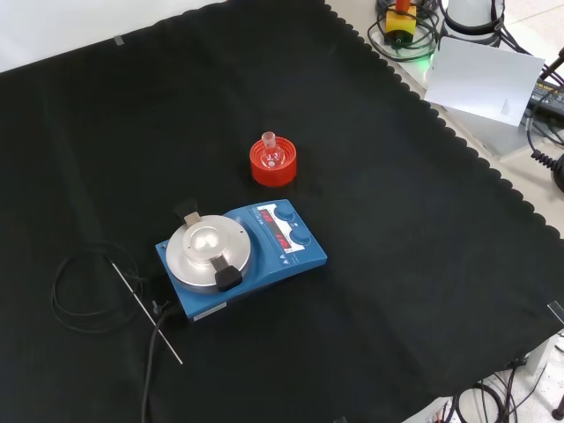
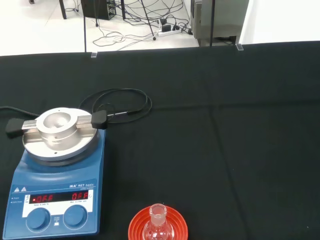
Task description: Pick up the round-bottom flask.
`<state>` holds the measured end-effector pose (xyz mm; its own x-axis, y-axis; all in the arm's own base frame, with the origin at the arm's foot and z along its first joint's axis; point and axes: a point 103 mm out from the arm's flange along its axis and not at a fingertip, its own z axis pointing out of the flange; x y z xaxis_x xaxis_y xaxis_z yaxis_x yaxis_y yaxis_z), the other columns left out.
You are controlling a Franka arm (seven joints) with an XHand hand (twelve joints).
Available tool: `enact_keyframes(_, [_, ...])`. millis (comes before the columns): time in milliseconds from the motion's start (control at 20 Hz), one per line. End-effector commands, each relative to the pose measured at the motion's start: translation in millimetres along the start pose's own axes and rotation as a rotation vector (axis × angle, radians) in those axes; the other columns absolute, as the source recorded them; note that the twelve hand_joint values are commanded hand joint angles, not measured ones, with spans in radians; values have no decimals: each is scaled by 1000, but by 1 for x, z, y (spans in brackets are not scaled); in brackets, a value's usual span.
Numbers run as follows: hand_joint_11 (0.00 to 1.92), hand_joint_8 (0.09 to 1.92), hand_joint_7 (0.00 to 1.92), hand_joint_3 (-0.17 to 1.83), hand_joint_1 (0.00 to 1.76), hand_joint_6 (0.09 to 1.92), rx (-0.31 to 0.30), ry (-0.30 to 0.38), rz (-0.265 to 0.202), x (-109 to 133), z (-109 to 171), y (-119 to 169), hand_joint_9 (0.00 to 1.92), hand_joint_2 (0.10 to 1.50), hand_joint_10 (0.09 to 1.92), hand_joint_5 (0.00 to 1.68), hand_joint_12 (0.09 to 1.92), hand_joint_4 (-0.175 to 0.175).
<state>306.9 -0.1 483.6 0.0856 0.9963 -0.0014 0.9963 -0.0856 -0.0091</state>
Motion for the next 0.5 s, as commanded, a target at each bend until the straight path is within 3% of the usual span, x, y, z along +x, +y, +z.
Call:
enact_keyframes(50, [187,830,270,638,393,429,-7,-9,0,-1,1,1,409,1075,867,369,1297,-31])
enact_keyframes(100, [90,708,152,514,259,407,-10,4,4,-8,1,2,288,1162,777,380,1284,-30])
enact_keyframes(200, [19,601,72,371,158,373,-8,3,7,-10,1,3,202,1251,700,397,1273,-29])
enact_keyframes(500, [0,568,55,314,131,357,7,-7,3,-4,10,13,181,1284,676,405,1269,-29])
